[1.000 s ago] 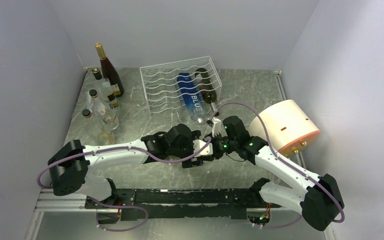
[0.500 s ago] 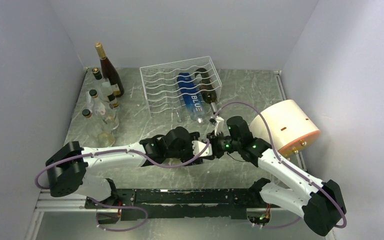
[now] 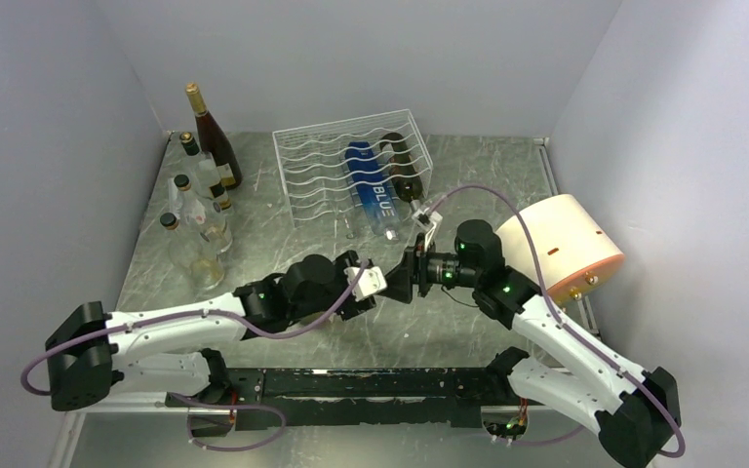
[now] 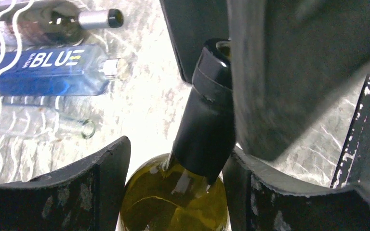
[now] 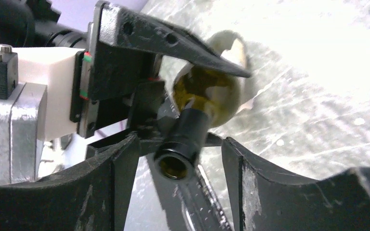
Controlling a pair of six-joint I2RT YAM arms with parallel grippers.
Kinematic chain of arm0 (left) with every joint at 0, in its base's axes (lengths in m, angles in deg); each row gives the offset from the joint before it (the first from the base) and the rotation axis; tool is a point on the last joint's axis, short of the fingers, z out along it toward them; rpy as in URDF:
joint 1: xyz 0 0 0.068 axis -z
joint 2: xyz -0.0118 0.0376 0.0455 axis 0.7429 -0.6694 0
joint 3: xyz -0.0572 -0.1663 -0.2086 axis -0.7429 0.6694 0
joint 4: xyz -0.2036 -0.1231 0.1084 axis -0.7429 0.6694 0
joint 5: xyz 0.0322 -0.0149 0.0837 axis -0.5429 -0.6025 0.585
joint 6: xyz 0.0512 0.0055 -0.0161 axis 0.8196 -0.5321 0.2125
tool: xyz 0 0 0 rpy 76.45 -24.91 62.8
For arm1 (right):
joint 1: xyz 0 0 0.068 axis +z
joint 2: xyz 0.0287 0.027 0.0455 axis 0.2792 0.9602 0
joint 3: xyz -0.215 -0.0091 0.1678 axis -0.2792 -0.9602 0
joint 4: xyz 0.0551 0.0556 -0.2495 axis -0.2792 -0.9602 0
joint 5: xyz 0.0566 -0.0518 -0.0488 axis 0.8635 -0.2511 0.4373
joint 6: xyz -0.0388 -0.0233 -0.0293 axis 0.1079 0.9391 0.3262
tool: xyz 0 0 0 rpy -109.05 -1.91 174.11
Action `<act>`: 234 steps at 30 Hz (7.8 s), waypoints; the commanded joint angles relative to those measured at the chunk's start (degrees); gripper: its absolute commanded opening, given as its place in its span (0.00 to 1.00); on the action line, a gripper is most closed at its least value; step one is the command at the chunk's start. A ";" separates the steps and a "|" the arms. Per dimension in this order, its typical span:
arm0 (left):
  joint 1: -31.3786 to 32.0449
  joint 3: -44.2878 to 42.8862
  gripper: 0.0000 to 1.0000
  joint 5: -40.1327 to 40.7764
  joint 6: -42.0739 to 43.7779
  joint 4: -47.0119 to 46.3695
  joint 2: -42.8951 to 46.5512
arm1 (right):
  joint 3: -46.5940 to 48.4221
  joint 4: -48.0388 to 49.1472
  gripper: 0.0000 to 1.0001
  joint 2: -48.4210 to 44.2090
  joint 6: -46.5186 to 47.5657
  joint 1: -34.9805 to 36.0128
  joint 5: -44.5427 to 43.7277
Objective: Take the wine bottle off the wine rack
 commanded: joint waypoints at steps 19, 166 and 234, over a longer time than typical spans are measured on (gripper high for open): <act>-5.12 0.36 0.07 37.58 -15.18 -8.49 18.75 | 8.83 -16.66 0.92 -13.99 1.93 0.03 -46.58; -42.03 -10.24 0.98 13.00 -8.76 -20.84 15.93 | 24.45 17.71 0.06 52.32 8.22 12.85 -58.43; -0.75 -13.85 0.92 7.84 11.97 4.43 -17.58 | 10.65 -15.26 0.00 12.46 10.81 -3.08 -11.47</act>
